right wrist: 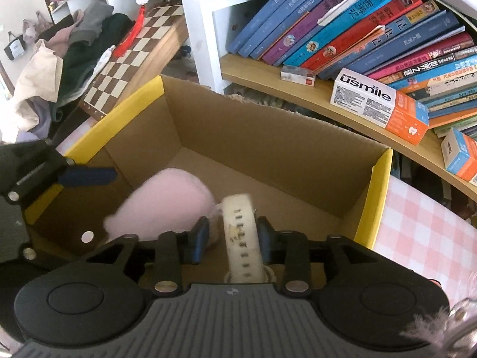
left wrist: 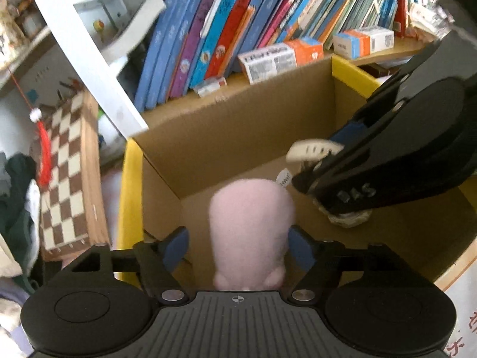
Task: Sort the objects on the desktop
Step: 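Open both tools to drop the watch and pig into the yellow box, then withdraw both tools from the box back toward the remaining table objects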
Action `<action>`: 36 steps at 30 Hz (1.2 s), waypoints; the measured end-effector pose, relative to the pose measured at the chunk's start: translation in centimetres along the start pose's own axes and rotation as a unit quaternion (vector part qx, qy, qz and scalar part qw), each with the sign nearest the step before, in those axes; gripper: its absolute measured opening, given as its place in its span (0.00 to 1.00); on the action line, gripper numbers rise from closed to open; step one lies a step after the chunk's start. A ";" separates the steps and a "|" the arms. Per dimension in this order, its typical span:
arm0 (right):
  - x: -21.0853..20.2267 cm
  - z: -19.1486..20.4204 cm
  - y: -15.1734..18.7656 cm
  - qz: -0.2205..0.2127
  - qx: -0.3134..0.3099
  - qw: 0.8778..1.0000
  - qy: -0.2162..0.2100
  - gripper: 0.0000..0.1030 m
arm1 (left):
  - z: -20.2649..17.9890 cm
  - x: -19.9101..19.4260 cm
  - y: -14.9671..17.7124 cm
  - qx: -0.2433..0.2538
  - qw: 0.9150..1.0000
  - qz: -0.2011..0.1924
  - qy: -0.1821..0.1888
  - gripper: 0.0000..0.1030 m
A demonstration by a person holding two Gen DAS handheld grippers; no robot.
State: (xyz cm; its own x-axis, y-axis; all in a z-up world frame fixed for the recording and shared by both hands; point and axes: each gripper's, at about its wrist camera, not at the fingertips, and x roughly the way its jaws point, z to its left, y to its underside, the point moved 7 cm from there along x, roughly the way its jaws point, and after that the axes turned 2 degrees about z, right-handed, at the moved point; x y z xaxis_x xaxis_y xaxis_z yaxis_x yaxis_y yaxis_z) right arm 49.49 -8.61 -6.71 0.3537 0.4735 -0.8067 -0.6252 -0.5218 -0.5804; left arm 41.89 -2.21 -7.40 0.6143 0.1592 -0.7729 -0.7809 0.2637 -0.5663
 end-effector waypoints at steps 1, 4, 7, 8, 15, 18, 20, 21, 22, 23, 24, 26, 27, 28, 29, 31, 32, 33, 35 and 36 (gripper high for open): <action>-0.2 0.0 -0.1 -0.003 0.000 1.000 -0.001 0.42 | 0.0 -0.4 -0.1 0.002 1.000 -0.006 -0.002 0.80; -1.1 0.2 -0.5 -0.016 0.000 1.000 -0.004 0.51 | 0.2 -1.6 -0.4 0.006 1.000 -0.023 -0.012 0.81; -2.4 0.3 -1.0 -0.031 0.000 1.000 -0.004 0.54 | 0.5 -2.8 -0.5 0.005 0.999 -0.036 -0.022 0.81; -2.9 0.4 -1.1 -0.036 0.001 0.999 -0.003 0.55 | 0.7 -3.2 -0.5 0.004 0.999 -0.041 -0.024 0.81; -6.7 1.2 -1.3 -0.072 0.013 0.997 0.005 0.60 | 1.8 -7.0 0.1 -0.016 0.996 -0.079 -0.034 0.82; -8.7 1.9 -1.0 -0.090 0.022 0.996 0.010 0.61 | 2.3 -8.8 0.8 -0.026 0.994 -0.097 -0.033 0.82; -10.2 2.4 -0.7 -0.105 0.027 0.994 0.015 0.63 | 2.8 -10.1 1.2 -0.034 0.993 -0.108 -0.031 0.82; -11.0 2.7 -0.5 -0.112 0.030 0.993 0.018 0.63 | 3.0 -10.7 1.5 -0.039 0.992 -0.114 -0.030 0.82; -11.8 3.0 -0.3 -0.120 0.034 0.992 0.020 0.64 | 3.2 -11.4 1.7 -0.042 0.992 -0.120 -0.027 0.82; -12.4 3.3 0.0 -0.126 0.037 0.991 0.022 0.64 | 3.4 -12.0 2.0 -0.045 0.991 -0.127 -0.024 0.83; -13.2 3.5 0.3 -0.132 0.041 0.990 0.024 0.64 | 3.5 -12.6 2.3 -0.047 0.990 -0.131 -0.023 0.83; -14.4 4.1 0.9 -0.143 0.047 0.988 0.033 0.65 | 3.9 -13.8 2.9 -0.051 0.989 -0.141 -0.022 0.84; -15.1 4.4 1.4 -0.147 0.050 0.987 0.038 0.65 | 4.0 -14.4 3.2 -0.052 0.988 -0.145 -0.021 0.84; -15.7 4.7 1.8 -0.151 0.053 0.986 0.043 0.66 | 4.2 -14.9 3.6 -0.054 0.987 -0.149 -0.019 0.86; -16.2 5.0 2.3 -0.155 0.056 0.985 0.048 0.67 | 4.3 -15.4 3.9 -0.056 0.987 -0.152 -0.018 0.87; -17.3 5.5 3.3 -0.164 0.060 0.983 0.060 0.68 | 4.5 -16.4 4.6 -0.055 0.986 -0.158 -0.015 0.88; -17.8 5.8 3.9 -0.168 0.061 0.982 0.068 0.70 | 4.6 -16.9 5.0 -0.054 0.985 -0.161 -0.014 0.88; -18.3 6.1 4.4 -0.172 0.062 0.980 0.075 0.71 | 4.7 -17.3 5.4 -0.053 0.985 -0.163 -0.013 0.88; -19.2 6.6 5.7 -0.180 0.067 0.977 0.089 0.74 | 4.8 -18.1 6.4 -0.051 0.985 -0.167 -0.011 0.91; -19.5 6.9 6.3 -0.181 0.069 0.976 0.095 0.74 | 4.9 -18.5 6.9 -0.050 0.984 -0.169 -0.010 0.92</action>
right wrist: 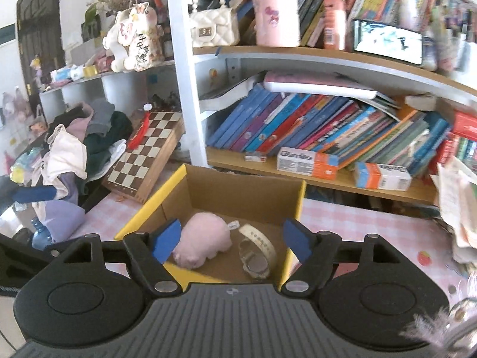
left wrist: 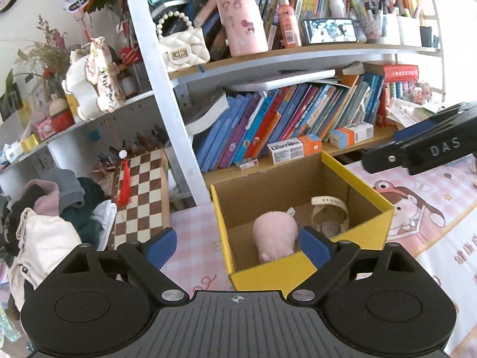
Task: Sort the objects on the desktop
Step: 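Withdraw both tools from the box back toward the remaining table objects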
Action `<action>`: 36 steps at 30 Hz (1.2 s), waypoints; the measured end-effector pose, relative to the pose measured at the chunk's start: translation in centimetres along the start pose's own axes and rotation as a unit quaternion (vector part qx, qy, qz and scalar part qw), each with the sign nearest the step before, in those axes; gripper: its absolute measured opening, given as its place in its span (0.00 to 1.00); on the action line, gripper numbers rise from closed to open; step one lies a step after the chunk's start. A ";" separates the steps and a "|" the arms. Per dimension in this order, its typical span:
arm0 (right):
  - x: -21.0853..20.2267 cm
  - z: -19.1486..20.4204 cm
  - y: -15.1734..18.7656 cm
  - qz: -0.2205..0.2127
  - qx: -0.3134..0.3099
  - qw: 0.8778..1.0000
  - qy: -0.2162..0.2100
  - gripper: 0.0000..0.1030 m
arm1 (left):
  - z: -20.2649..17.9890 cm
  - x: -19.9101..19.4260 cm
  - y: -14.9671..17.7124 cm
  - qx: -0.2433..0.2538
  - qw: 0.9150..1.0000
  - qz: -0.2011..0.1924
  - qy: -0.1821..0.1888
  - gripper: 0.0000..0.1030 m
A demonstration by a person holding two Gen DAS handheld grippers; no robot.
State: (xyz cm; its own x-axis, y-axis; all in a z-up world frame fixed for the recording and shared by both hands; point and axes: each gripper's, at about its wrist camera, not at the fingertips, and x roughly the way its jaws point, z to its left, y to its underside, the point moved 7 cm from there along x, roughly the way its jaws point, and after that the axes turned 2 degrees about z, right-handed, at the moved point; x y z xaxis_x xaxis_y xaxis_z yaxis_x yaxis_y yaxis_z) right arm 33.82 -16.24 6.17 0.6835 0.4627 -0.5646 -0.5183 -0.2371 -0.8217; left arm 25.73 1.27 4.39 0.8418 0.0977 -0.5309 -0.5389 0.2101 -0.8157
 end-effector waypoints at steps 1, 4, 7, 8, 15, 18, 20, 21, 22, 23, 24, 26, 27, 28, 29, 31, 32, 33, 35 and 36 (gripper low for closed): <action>-0.6 0.1 0.5 -0.002 0.002 1.000 0.006 0.76 | 0.1 -0.4 0.3 0.001 1.000 0.000 0.001 0.92; -2.1 0.6 2.3 -0.005 0.006 1.000 0.027 0.79 | 0.4 -1.5 1.6 0.001 1.000 0.001 0.005 0.93; -3.0 0.8 4.2 0.001 0.024 0.999 0.044 0.80 | 0.7 -2.3 3.0 -0.003 1.000 0.008 0.010 0.93; -3.3 0.9 4.9 0.003 0.030 0.998 0.048 0.80 | 0.8 -2.5 3.4 -0.004 1.000 0.010 0.012 0.93; -5.0 1.7 9.2 0.017 0.061 0.994 0.086 0.83 | 1.3 -3.8 6.4 -0.006 1.000 0.021 0.016 0.93; -5.7 2.2 10.8 0.016 0.068 0.992 0.103 0.88 | 1.3 -4.3 7.5 -0.001 1.000 0.021 0.010 0.93; -6.0 2.6 11.8 0.016 0.073 0.991 0.110 0.89 | 1.3 -4.5 8.2 0.002 1.000 0.023 0.006 0.93; -6.1 2.9 12.3 0.015 0.074 0.991 0.113 0.90 | 1.2 -4.7 8.6 0.002 1.000 0.024 0.006 0.93; -6.3 3.2 12.7 0.015 0.075 0.990 0.116 0.92 | 1.2 -4.8 8.9 0.002 1.000 0.025 0.007 0.93; -6.4 3.4 13.2 0.014 0.074 0.990 0.119 0.93 | 1.1 -4.8 9.3 0.002 1.000 0.026 0.008 0.93; -6.5 3.7 13.7 0.013 0.074 0.990 0.122 0.93 | 1.1 -4.9 9.7 0.001 1.000 0.028 0.008 0.93; -6.6 4.2 14.6 0.017 0.071 0.989 0.126 0.94 | 1.0 -5.0 10.4 -0.001 0.999 0.031 0.009 0.93; -6.6 4.4 15.0 0.020 0.070 0.989 0.128 0.94 | 0.9 -5.1 10.8 -0.003 0.999 0.032 0.009 0.93; -6.7 4.7 15.5 0.023 0.069 0.989 0.130 0.94 | 0.9 -5.2 11.2 -0.004 0.999 0.032 0.009 0.93; -6.7 4.8 15.9 0.025 0.070 0.989 0.131 0.95 | 0.9 -5.3 11.5 -0.006 0.999 0.033 0.009 0.93; -6.8 5.1 16.6 0.029 0.072 0.988 0.131 0.95 | 0.8 -5.4 12.2 -0.009 0.999 0.034 0.007 0.93; -6.8 5.4 16.9 0.032 0.071 0.988 0.130 0.95 | 0.8 -5.4 12.4 -0.011 0.999 0.035 0.006 0.93; -6.8 5.6 17.2 0.035 0.070 0.989 0.129 0.95 | 0.8 -5.5 12.8 -0.016 0.999 0.035 0.006 0.93; -6.8 6.0 17.8 0.039 0.068 0.989 0.127 0.95 | 0.8 -5.6 13.3 -0.024 0.999 0.037 0.007 0.93; -6.7 6.3 18.0 0.042 0.066 0.989 0.124 0.95 | 0.7 -5.6 13.5 -0.027 0.999 0.037 0.007 0.93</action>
State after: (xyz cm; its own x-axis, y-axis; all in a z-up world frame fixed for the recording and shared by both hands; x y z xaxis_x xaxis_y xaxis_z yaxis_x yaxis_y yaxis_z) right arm 16.63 -18.22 -4.36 0.7318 0.2184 -0.6455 -0.6298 -0.1452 -0.7631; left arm 13.74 4.21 -3.46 0.7988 0.0978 -0.5936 -0.6015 0.1506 -0.7846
